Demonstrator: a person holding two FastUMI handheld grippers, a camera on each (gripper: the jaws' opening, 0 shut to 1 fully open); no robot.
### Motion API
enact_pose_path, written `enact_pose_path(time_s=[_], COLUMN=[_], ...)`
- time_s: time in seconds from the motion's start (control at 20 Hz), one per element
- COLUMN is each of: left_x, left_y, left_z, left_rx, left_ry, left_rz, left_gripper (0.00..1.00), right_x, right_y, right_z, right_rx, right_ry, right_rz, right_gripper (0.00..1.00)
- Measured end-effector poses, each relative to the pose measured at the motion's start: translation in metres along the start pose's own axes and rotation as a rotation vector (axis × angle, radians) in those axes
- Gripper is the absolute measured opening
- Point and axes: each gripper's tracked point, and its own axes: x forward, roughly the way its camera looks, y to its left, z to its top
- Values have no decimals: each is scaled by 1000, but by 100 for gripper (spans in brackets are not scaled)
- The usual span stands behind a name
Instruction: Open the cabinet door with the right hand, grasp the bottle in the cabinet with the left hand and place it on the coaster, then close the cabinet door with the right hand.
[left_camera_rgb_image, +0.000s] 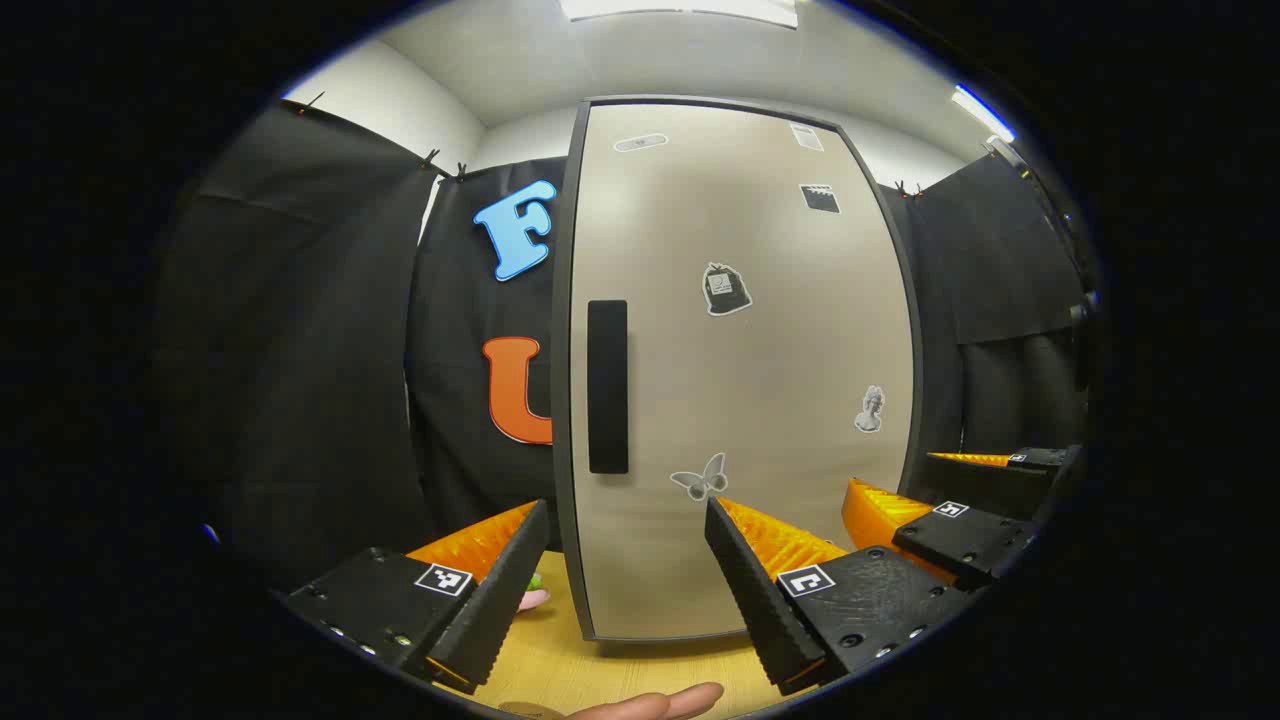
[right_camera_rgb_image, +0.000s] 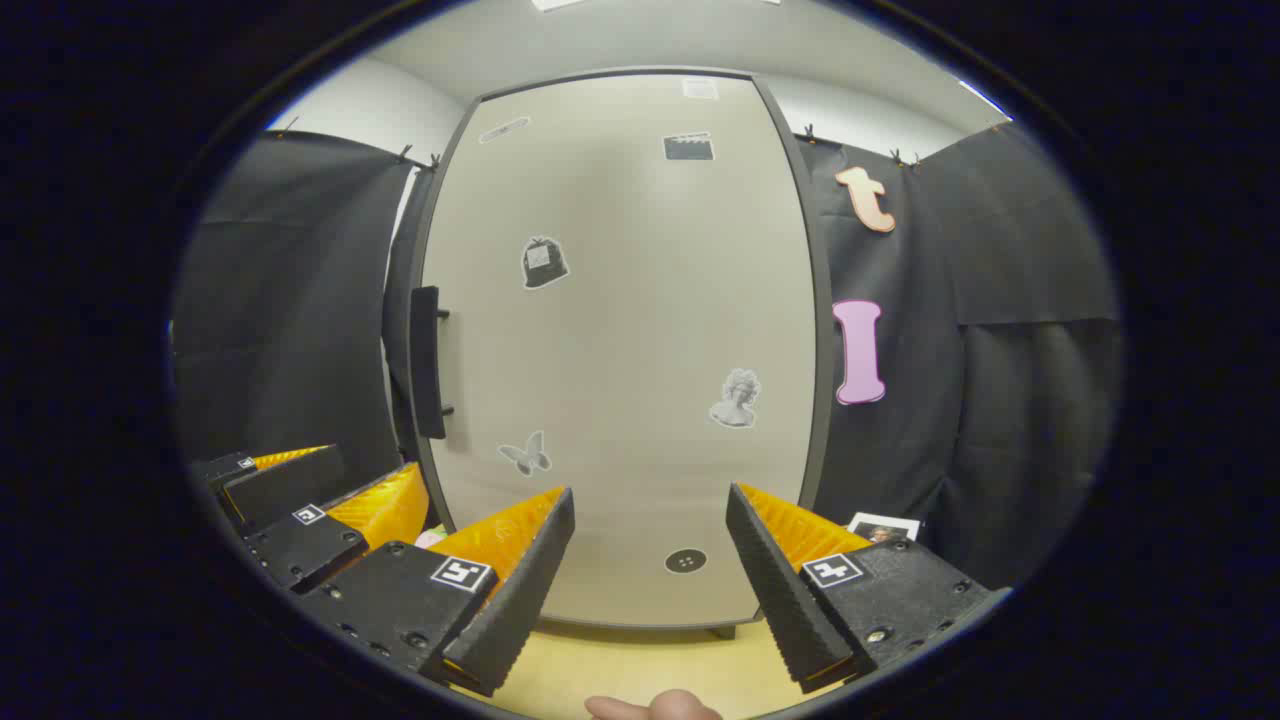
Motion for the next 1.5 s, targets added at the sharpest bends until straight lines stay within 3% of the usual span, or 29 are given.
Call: enact_pose_path(time_s=[0.9,0.95,1.15,1.2,1.3,1.4,1.5], left_x=[-1,0,-3,-4,-6,-9,-13], left_y=[-1,0,6,9,13,15,19], left_z=[1,1,1,0,0,0,1], left_rx=[-3,0,-3,-7,-11,-7,5], left_ry=[6,2,-7,-4,-3,-5,-8], left_rz=[7,9,29,34,43,47,53], left_gripper=[95,95,95,95,95,95,95], right_x=[-1,-1,1,2,4,5,6], right_y=[3,4,12,15,21,25,28], right_z=[4,4,3,3,1,1,2], right_rx=[-25,-23,-30,-33,-33,-38,-34], right_ry=[-18,-18,-12,-8,-3,2,-3], right_rz=[39,43,65,71,90,101,104], right_gripper=[98,94,98,94,98,94,98])
